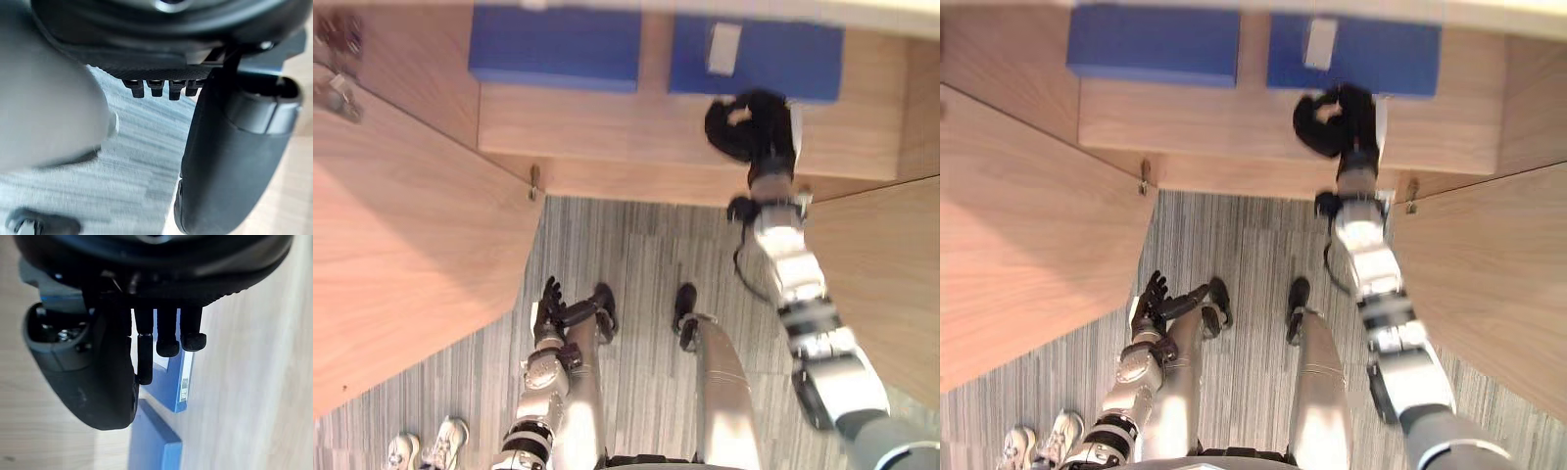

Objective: Walk over to the cabinet, pick up the folder, carry it to the office cabinet, place the folder inside the office cabinet, then close the office cabinet door

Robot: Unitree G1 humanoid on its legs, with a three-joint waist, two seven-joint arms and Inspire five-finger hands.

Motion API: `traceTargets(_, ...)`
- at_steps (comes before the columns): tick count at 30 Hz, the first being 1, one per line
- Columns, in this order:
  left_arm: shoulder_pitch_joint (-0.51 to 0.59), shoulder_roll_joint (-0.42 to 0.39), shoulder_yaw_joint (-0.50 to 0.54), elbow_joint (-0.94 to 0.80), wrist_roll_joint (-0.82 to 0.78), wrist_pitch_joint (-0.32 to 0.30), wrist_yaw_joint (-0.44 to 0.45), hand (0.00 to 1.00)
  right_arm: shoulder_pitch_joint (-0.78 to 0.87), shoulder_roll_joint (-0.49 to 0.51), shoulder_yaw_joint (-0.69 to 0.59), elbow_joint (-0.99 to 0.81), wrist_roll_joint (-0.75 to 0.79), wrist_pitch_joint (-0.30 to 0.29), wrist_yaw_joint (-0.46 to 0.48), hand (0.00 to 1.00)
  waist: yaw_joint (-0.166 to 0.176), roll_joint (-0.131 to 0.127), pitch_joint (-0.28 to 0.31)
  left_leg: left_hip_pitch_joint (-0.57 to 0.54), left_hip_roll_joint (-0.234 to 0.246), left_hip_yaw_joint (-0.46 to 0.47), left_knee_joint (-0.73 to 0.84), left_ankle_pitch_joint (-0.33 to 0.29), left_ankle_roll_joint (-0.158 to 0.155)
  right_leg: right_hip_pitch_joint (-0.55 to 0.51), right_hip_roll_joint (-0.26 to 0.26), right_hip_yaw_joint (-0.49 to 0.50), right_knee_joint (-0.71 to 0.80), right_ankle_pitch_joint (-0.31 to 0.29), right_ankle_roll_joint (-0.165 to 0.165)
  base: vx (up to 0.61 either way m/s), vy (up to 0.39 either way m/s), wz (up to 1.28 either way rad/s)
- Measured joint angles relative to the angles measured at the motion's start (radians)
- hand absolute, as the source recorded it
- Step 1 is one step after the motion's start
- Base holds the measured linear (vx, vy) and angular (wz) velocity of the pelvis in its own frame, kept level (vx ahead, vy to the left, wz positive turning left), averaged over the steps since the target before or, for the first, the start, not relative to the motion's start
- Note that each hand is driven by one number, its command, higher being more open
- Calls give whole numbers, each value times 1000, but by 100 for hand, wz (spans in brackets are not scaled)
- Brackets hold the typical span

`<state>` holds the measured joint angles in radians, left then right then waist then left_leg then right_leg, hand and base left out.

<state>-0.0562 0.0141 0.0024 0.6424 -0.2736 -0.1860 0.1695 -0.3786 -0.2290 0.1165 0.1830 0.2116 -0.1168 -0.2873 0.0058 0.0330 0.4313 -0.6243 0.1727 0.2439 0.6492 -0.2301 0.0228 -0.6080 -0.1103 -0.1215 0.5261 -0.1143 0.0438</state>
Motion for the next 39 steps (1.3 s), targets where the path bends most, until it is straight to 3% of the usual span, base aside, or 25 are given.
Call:
traceTargets(2,30,7,-5,37,23,7,-24,100,218,74,6,-4,-7,-10,52,0,-17,-11,-19,121,8,39,-72,3,-6,107,28,31,-97,32,3,104,2,-52)
traceTargets(4,41,18,-6,81,39,11,-27,100,329,98,6,21,-16,-9,77,0,-27,-23,-46,182,9,68,-127,9,-14,156,43,58,-165,58,3,142,-6,-53)
traceTargets(6,61,47,-2,135,47,29,-47,100,429,122,-18,115,-60,-8,106,0,-60,-41,-69,278,3,114,-198,25,-18,238,60,97,-262,102,10,154,4,-63)
traceTargets(7,63,51,-1,152,59,33,-51,100,448,128,-36,146,-65,-8,110,100,-64,-42,-80,298,0,127,-214,26,-18,254,64,109,-284,112,13,137,42,-49)
traceTargets(11,121,62,41,189,120,47,-66,100,528,162,-194,423,-86,-3,126,100,-91,-43,-181,459,-28,224,-358,50,-26,383,73,198,-457,185,28,145,22,-59)
traceTargets(15,141,85,55,203,157,50,-81,100,563,177,-319,566,-67,2,127,100,-106,-42,-241,544,-53,284,-438,64,-29,441,67,255,-538,221,34,67,9,-43)
traceTargets(21,163,82,87,240,158,61,-87,100,549,192,-558,601,111,4,89,100,-123,-40,-280,601,-74,351,-477,63,-31,454,65,331,-569,245,41,-25,-2,-36)
traceTargets(25,194,82,88,254,167,65,-91,100,529,180,-663,463,189,2,49,100,-134,-40,-285,628,-89,403,-498,59,-36,446,65,387,-578,252,43,-39,1,-41)
traceTargets(31,213,85,83,281,197,68,-111,100,356,6,-699,433,190,-7,47,100,-155,-34,-284,626,-109,447,-494,43,-39,414,66,451,-580,263,49,-17,6,-34)
traceTargets(36,213,89,63,283,197,61,-132,100,179,-203,-580,486,195,-24,74,100,-157,4,-263,594,-110,452,-465,19,-35,378,68,489,-586,279,60,12,9,-21)
traceTargets(39,212,92,48,285,197,55,-133,100,111,-242,-563,543,190,-25,81,100,-157,21,-252,577,-110,452,-456,10,-30,359,71,503,-587,284,60,28,14,-20)
